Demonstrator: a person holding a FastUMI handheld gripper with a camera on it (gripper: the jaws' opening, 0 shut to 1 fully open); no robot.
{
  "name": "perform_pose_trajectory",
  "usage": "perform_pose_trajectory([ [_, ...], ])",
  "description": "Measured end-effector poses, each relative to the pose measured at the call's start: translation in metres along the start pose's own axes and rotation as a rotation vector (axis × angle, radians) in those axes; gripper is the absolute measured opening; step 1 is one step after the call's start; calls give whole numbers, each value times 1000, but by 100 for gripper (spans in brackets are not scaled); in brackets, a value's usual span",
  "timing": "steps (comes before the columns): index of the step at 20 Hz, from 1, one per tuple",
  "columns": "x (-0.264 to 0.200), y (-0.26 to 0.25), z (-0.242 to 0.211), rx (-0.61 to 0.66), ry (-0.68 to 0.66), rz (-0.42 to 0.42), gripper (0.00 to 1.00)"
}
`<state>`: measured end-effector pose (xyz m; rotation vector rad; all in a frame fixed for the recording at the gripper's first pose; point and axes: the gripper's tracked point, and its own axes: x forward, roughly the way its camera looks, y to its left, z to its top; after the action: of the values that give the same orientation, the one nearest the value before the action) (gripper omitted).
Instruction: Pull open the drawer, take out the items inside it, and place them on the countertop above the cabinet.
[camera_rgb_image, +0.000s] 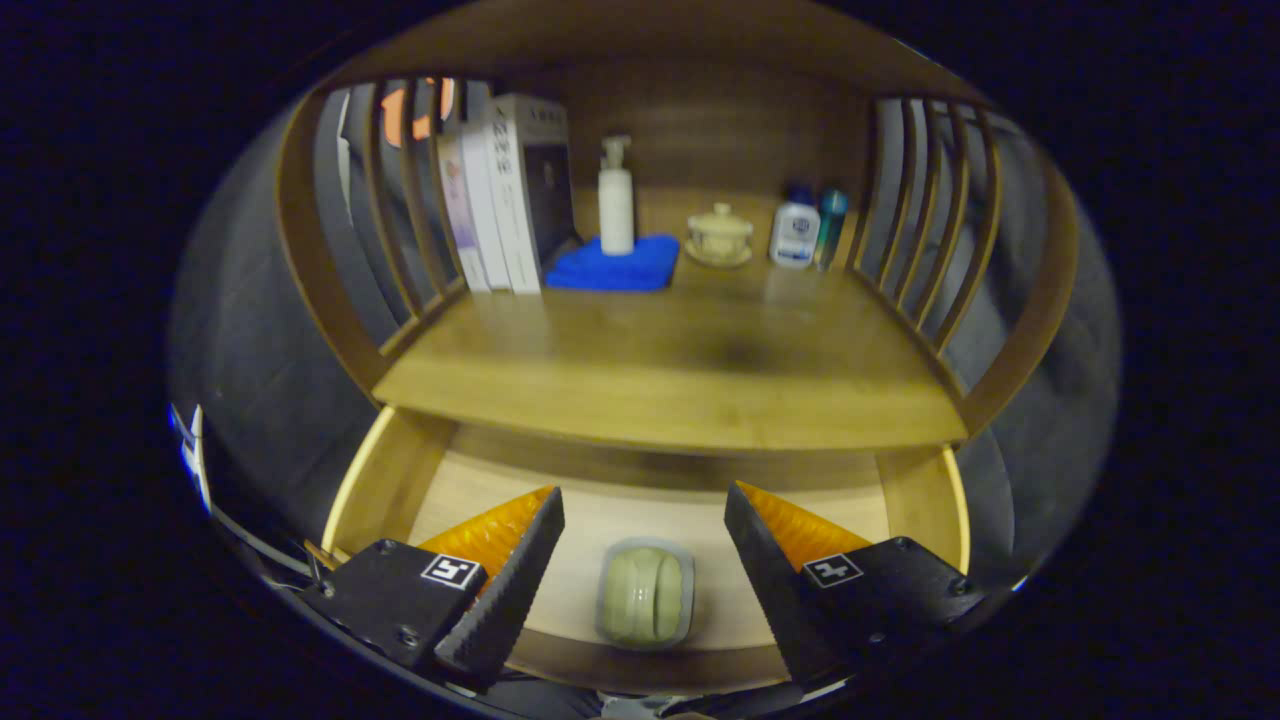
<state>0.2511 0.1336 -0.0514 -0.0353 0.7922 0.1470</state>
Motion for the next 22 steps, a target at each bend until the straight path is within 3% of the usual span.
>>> perform_pose_trajectory([
  [3, 15, -3, -29, 25, 168, 9, 94],
  [8, 29, 2, -64, 30, 335, -9, 81],
  [11, 31, -9, -71, 37, 393, -54, 65],
  [12, 30, -11, -73, 49, 400, -61, 61],
  [15, 35, -19, -76, 89, 420, -74, 34],
  [17, 34, -22, -77, 96, 424, -53, 25],
  [22, 24, -27, -68, 96, 398, -42, 21],
])
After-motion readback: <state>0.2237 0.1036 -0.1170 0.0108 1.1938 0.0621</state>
